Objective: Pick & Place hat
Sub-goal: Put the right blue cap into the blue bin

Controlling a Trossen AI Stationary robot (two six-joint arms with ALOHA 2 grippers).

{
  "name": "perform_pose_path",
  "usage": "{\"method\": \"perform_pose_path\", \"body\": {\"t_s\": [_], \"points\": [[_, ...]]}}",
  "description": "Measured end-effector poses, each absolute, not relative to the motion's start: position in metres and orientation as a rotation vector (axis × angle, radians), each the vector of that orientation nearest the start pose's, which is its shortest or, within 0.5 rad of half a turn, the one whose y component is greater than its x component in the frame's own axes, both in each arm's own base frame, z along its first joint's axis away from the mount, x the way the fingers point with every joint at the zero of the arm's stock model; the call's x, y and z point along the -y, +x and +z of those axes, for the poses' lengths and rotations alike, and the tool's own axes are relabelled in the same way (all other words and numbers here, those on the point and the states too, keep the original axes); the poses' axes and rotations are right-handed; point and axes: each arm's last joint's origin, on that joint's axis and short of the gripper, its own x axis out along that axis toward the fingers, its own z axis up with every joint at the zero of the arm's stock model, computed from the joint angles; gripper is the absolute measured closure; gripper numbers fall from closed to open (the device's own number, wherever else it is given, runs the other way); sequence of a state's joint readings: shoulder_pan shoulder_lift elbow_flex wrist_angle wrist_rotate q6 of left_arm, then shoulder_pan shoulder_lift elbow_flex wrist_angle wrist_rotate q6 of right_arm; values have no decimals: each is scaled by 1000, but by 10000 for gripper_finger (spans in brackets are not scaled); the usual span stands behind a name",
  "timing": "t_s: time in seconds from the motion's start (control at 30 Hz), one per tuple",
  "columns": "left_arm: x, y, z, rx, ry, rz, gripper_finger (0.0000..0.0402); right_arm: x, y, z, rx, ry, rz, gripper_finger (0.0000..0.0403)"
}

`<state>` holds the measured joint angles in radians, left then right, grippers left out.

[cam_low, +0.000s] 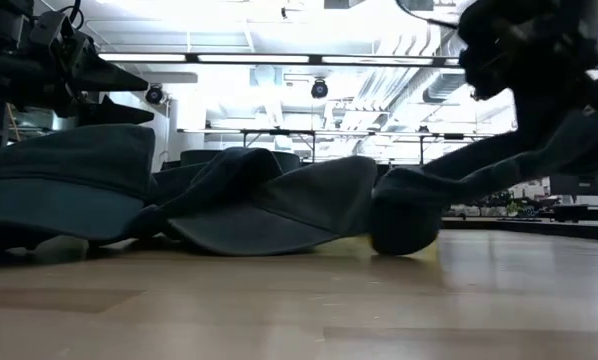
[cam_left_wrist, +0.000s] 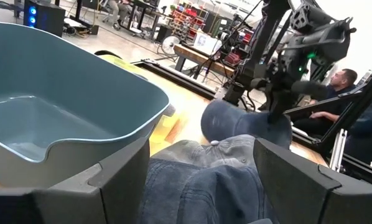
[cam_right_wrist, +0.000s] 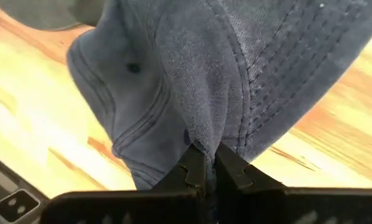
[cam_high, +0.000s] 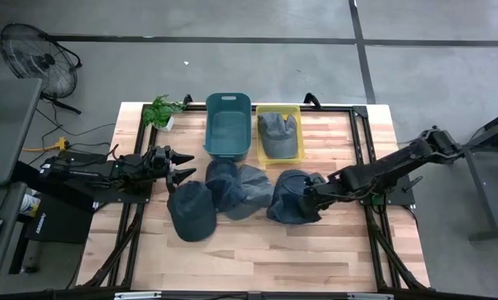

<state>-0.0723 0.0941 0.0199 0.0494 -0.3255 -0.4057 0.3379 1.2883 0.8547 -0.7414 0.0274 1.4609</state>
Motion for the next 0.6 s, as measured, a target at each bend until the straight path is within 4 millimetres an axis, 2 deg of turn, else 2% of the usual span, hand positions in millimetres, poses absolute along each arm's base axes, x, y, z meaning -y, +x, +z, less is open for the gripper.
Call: {"method": "perform_pose_path", "body": {"t_s": [0.27,0.6], "points": [[-2,101,168,27,-399,254,118,-77,196,247,-933,1022,-550,402],[-2,102,168,27,-398,254,118,-78,186,256,-922,950,-477,402]]}}
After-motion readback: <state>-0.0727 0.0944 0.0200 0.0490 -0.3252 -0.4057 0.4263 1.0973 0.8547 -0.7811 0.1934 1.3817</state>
